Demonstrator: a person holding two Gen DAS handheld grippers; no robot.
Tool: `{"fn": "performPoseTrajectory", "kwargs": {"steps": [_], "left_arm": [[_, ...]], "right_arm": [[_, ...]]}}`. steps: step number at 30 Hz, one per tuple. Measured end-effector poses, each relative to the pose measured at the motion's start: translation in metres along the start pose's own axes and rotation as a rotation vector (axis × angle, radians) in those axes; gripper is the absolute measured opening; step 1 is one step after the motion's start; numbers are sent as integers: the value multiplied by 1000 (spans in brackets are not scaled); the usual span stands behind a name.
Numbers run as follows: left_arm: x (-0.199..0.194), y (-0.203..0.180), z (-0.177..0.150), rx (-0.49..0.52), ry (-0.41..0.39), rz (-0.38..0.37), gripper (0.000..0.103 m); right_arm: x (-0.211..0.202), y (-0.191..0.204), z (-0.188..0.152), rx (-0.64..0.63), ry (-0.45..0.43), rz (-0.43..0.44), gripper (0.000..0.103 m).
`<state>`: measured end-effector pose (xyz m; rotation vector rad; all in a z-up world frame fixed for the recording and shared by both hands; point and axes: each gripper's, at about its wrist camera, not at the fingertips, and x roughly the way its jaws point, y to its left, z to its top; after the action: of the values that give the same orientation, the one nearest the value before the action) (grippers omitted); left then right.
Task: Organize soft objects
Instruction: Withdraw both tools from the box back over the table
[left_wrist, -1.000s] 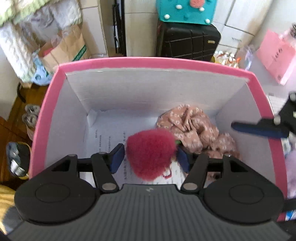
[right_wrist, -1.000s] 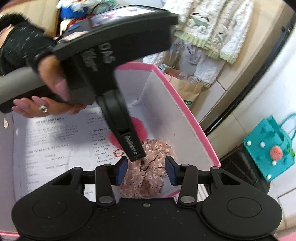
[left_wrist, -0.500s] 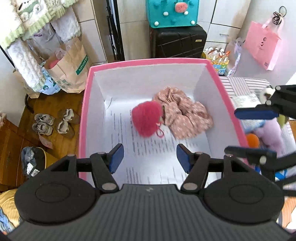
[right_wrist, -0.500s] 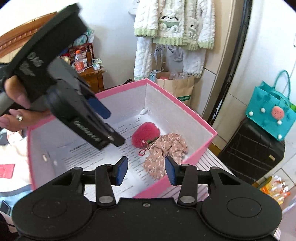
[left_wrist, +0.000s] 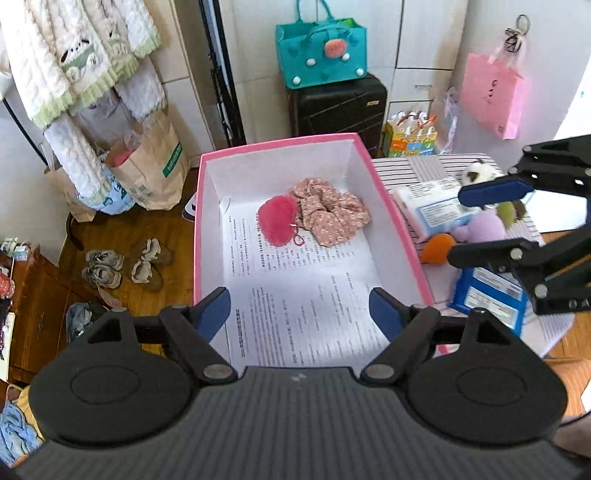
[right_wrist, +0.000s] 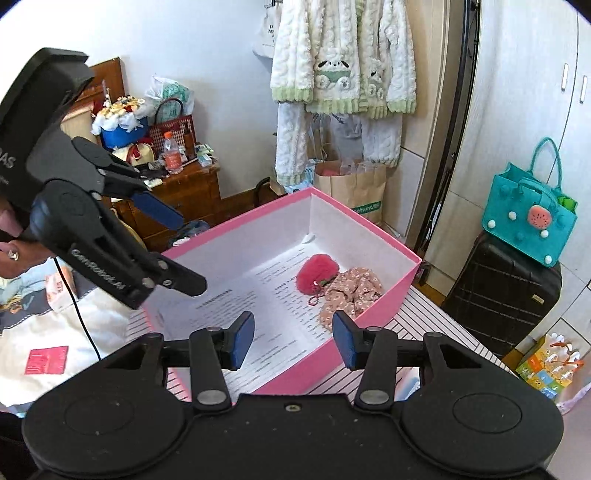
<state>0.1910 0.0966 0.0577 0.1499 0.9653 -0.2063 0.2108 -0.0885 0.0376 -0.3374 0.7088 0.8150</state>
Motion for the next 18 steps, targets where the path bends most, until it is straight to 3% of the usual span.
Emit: {"fn": "performPoseTrajectory", "kwargs": {"steps": [6,12,18], "left_arm": [[-28,-10,-14,16,-28,8,93],[-49,-23,-32,54,-62,11,95],[-70,-44,-51,113,-110,15,95]], "right_arm": [[-27,12,-4,-1,-10,-5,58],[-50,26,-19,1,11,-34,65],[-74,37,-40,-21,2,-26,65]]}}
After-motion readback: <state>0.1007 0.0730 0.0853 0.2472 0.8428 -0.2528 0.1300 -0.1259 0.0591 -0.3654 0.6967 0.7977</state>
